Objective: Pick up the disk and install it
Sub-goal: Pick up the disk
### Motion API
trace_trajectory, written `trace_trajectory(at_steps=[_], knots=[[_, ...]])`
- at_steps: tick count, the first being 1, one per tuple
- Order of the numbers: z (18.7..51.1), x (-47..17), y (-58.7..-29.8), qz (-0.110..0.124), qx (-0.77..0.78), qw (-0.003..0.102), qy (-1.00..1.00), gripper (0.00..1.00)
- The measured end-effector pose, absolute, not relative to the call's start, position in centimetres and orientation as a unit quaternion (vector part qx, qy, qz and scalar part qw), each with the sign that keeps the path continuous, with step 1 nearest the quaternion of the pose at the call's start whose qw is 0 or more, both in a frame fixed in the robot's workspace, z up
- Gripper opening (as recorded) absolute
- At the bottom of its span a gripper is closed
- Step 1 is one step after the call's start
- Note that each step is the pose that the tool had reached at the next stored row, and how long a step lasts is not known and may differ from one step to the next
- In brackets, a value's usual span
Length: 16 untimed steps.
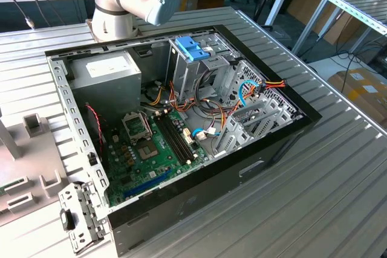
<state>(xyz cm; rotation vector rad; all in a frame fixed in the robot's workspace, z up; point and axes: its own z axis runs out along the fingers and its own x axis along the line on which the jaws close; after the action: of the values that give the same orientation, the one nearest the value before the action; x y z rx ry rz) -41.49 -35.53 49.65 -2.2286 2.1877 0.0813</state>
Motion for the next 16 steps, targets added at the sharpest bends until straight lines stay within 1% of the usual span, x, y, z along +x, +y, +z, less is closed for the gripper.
trace_trajectory(at_steps=[5,16], knots=[[49.6,-40.8,-35.6,0.023,-0.713,0.005,0.700,0.37],[49.6,-40.3,-36.1,0.023,-0.713,0.005,0.700,0.37]])
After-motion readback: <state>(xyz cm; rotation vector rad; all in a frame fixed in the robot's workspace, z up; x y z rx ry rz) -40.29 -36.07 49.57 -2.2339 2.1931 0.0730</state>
